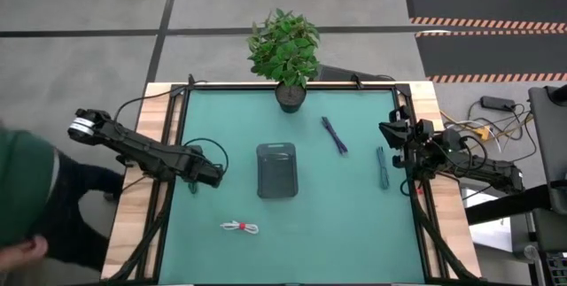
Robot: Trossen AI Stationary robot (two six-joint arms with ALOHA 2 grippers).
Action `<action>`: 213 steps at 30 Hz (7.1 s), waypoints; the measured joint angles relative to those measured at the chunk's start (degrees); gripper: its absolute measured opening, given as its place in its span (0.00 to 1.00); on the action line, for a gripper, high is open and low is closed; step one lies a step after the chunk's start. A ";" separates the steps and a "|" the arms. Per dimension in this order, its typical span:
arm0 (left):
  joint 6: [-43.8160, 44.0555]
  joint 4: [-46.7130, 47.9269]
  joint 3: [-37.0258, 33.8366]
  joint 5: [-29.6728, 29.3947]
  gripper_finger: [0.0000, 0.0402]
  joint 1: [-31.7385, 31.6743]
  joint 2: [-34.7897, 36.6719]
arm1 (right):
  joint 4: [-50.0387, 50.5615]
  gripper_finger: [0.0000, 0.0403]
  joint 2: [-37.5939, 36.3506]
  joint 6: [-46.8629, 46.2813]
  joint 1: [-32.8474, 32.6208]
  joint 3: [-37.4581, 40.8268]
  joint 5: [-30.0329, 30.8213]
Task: Pick and place USB-C Cables
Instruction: Put the green charger cable into the black bin
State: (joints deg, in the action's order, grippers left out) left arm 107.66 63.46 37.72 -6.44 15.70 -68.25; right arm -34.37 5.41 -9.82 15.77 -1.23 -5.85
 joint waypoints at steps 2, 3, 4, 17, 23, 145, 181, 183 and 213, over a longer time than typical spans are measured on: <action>0.00 -0.17 -0.36 0.02 0.00 0.00 0.00 | -0.02 0.07 0.00 0.39 0.00 0.00 0.00; 0.00 -0.31 -0.53 0.02 0.00 0.00 0.00 | -0.02 0.07 0.00 0.55 0.00 0.00 0.02; 0.00 -0.34 -0.66 0.04 0.00 0.00 0.00 | -0.02 0.07 0.00 0.64 0.00 0.00 0.00; 1.78 -0.49 -1.46 -4.11 0.26 -0.11 0.02 | -0.11 0.07 0.00 0.02 0.00 0.00 0.00; 3.55 -1.36 -2.59 -7.91 0.35 -0.37 -0.25 | -0.11 0.07 0.00 0.01 0.00 0.00 0.00; 5.21 12.78 4.17 -5.59 0.34 -3.36 -18.61 | 5.35 0.07 -0.07 0.85 0.00 -0.33 -0.02; 0.15 0.43 4.39 -4.68 0.03 -4.09 -26.02 | 5.77 0.07 -0.14 0.30 0.00 -2.15 -0.65; -1.58 -0.12 5.20 -4.97 0.04 -4.05 -25.48 | 7.10 0.07 -0.13 -0.67 0.00 -3.17 -1.46; -86.94 -67.19 22.59 -36.26 0.04 10.28 -13.35 | 14.86 0.07 -0.04 1.92 0.00 -5.77 -4.17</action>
State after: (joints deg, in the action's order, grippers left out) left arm 20.72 -3.73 60.31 -42.70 25.98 -81.60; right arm -19.51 5.37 -7.90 15.77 -7.01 -10.02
